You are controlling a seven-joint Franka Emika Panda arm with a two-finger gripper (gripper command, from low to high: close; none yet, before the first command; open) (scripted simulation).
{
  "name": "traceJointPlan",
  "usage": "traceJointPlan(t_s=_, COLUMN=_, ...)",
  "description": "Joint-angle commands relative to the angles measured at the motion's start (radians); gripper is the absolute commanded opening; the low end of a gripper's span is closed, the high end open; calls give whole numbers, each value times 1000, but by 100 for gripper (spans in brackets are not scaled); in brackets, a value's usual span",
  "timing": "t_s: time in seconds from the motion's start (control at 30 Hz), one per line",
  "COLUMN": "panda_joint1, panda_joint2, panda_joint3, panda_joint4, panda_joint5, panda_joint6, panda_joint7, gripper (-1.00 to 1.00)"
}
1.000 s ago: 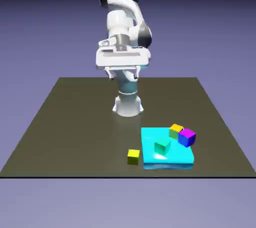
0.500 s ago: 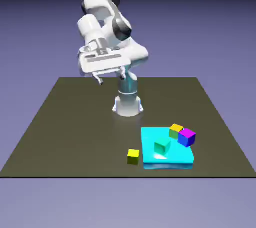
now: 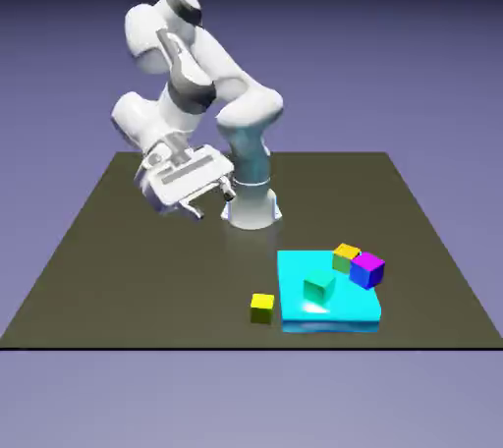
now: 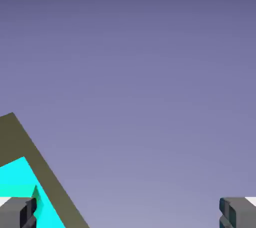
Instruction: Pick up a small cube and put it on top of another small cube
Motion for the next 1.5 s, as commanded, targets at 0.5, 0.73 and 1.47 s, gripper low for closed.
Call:
traceJointPlan(t_s=0.5, panda_joint1=445, panda_joint2=-105, panda_joint3=-580, panda_joint4=122, panda_joint5=130, panda_joint6=-175, panda_joint7=-627, gripper=0)
traceJointPlan(t_s=0.73, panda_joint1=596, panda_joint2=-170, panda_joint3=-744, panda_joint4=159, panda_joint5=168, panda_joint6=-180, panda_joint7=-805, gripper=0)
traceJointPlan(t_s=1.47, panda_joint1=549, panda_joint2=-67, panda_joint3=-349, panda_joint4=-13, panda_joint5=300, panda_joint6=-50, panda_joint7=-606, gripper=-100)
